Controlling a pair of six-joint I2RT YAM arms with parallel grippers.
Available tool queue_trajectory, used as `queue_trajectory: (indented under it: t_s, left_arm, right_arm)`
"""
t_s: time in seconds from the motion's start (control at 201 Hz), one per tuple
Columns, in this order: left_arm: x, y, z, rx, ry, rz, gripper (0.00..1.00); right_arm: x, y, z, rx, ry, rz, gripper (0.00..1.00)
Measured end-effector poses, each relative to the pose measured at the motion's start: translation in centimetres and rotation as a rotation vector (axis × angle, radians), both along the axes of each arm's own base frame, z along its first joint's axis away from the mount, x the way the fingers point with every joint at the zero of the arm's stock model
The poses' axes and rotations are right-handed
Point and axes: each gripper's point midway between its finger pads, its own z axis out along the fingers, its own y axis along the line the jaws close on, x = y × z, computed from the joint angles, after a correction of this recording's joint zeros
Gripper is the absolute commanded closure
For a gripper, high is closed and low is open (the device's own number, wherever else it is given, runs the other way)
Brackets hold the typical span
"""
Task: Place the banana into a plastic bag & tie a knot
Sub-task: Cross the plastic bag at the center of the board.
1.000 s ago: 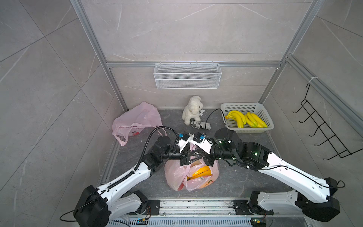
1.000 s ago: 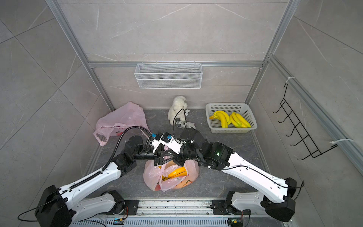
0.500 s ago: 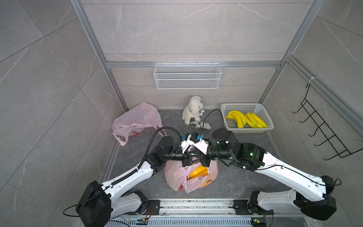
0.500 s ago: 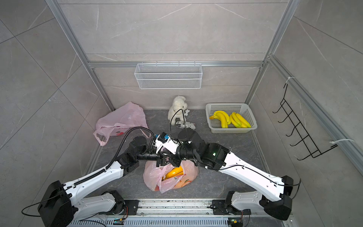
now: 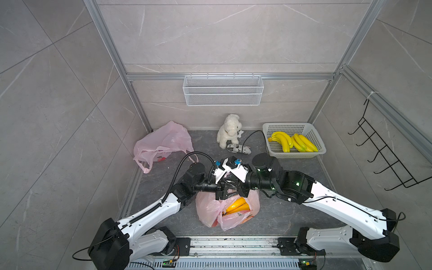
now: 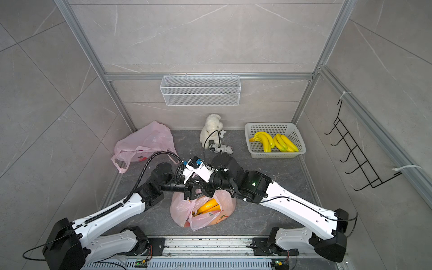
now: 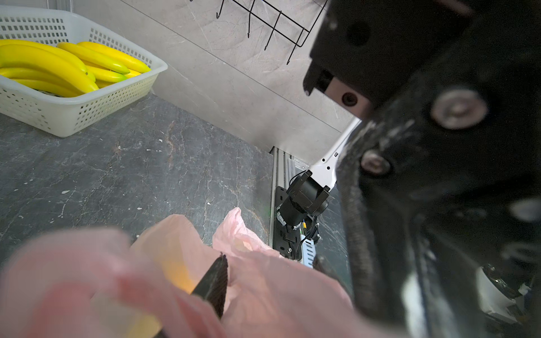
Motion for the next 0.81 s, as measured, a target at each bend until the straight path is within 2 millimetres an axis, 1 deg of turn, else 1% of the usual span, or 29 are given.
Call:
queue_trajectory:
  t_s: [0.109, 0.234, 0.269, 0.348, 0.368, 0.463, 0.523, 0.538, 0.562, 0.567, 0.607, 0.702, 0.806]
  left_arm:
    - [0.0, -0.1, -0.2, 0.003, 0.005, -0.003, 0.57]
    - [0.2, -0.4, -0.3, 0.001, 0.007, -0.004, 0.69]
    - [0.2, -0.4, -0.4, 0.001, 0.009, -0.003, 0.74]
    - [0.4, -0.5, -0.5, 0.004, 0.016, -0.001, 0.97]
    - [0.4, -0.5, -0.6, 0.004, 0.014, -0.001, 1.00]
    - [0.5, -0.6, -0.7, 0.006, 0.015, 0.000, 1.00]
    - [0.5, -0.6, -0.8, 0.007, 0.016, 0.001, 1.00]
    - [0.5, -0.7, -0.8, 0.006, 0.015, 0.002, 1.00]
    - [0.5, -0.7, -0.8, 0.006, 0.014, 0.002, 1.00]
    - [0.5, -0.7, -0.8, 0.006, 0.014, 0.002, 1.00]
    - [0.5, -0.7, -0.7, 0.006, 0.009, 0.001, 1.00]
    - [0.5, -0.6, -0.6, 0.003, -0.011, 0.006, 1.00]
    - [0.5, -0.4, 0.0, -0.010, -0.046, 0.016, 1.00]
  right_arm:
    - [-0.2, 0.1, 0.1, 0.009, 0.013, 0.013, 1.00]
    - [-0.6, 0.5, 0.2, 0.029, 0.037, 0.035, 1.00]
    - [-0.7, 0.6, 0.2, 0.036, 0.039, 0.037, 1.00]
    - [-0.5, 0.6, 0.1, 0.045, 0.044, 0.030, 1.00]
    - [-0.4, 0.6, 0.0, 0.046, 0.044, 0.027, 1.00]
    - [-0.1, 0.5, -0.3, 0.047, 0.043, 0.011, 1.00]
    - [-0.1, 0.3, -0.2, 0.047, 0.039, 0.003, 0.89]
    - [-0.1, 0.3, -0.3, 0.046, 0.038, 0.002, 0.85]
    - [-0.1, 0.2, -0.2, 0.047, 0.038, -0.001, 0.81]
    - [-0.1, 0.2, -0.2, 0.046, 0.037, 0.000, 0.79]
    - [-0.1, 0.0, -0.1, 0.048, 0.034, -0.010, 0.73]
    - [-0.2, -0.8, 0.3, 0.047, 0.020, -0.028, 0.68]
    - [-0.5, -2.2, 0.8, 0.037, 0.010, -0.059, 0.64]
